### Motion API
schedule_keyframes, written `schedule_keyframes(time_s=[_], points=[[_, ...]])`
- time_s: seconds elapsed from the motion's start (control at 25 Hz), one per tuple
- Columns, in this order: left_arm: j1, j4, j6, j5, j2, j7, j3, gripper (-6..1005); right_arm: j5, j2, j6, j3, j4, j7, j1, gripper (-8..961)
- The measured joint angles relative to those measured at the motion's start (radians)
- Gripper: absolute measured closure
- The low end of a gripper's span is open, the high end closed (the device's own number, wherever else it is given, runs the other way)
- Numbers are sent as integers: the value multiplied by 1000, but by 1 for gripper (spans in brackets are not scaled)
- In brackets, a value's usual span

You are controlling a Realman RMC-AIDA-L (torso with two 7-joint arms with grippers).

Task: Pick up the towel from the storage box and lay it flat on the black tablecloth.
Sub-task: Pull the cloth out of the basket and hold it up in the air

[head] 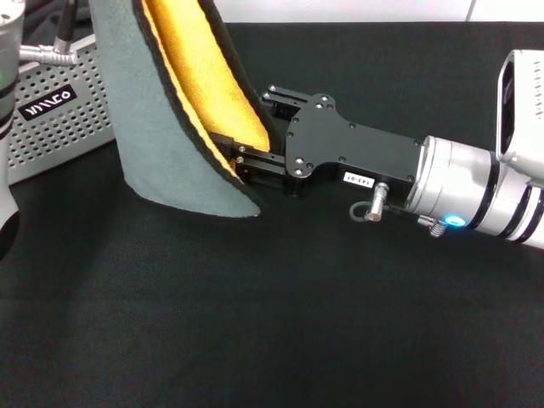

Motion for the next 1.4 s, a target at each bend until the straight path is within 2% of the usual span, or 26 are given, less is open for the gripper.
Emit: schedule_keyframes(time_s=[0.44, 1.4], points=[[8, 5, 1, -12, 0, 0, 0, 971, 0, 0, -21, -8, -1, 5, -33, 351], [8, 6, 1, -22, -3, 0, 0, 971, -41, 5, -20, -9, 21, 45, -35, 434]])
